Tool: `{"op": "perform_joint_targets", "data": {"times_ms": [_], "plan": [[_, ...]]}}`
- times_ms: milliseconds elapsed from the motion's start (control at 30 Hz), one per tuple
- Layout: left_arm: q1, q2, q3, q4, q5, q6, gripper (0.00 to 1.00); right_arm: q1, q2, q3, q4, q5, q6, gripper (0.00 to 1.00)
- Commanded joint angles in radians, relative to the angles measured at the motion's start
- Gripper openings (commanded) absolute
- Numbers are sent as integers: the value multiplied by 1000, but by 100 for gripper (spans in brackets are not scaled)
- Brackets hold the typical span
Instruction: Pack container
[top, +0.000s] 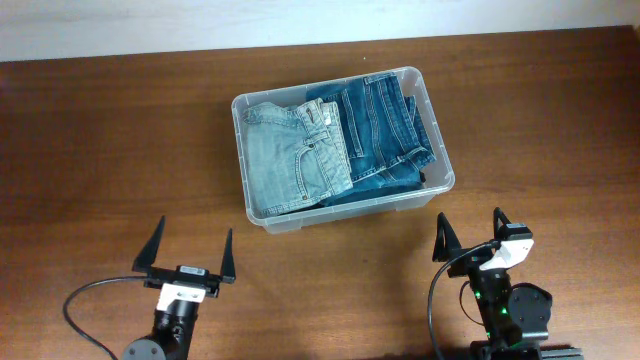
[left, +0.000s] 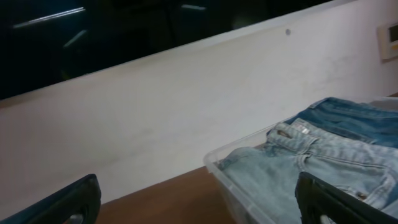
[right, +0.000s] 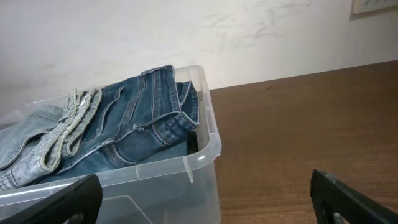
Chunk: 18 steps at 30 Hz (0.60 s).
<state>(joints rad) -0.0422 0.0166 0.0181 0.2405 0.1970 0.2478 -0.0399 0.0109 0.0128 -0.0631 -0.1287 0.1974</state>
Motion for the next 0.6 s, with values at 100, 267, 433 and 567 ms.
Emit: {"op": "perform_joint_targets", "data": {"times_ms": [100, 267, 433, 567], "plan": [[8, -12, -10, -79, -86, 16, 100, -6, -8, -7, -4, 8, -10, 99], [28, -12, -10, -186, -81, 15, 99, -6, -8, -7, -4, 8, -10, 98], [53, -12, -10, -274, -82, 15, 99, -6, -8, -7, -4, 8, -10, 98], [53, -12, -10, -310, -82, 15, 99, -6, -8, -7, -4, 8, -10, 98]]}}
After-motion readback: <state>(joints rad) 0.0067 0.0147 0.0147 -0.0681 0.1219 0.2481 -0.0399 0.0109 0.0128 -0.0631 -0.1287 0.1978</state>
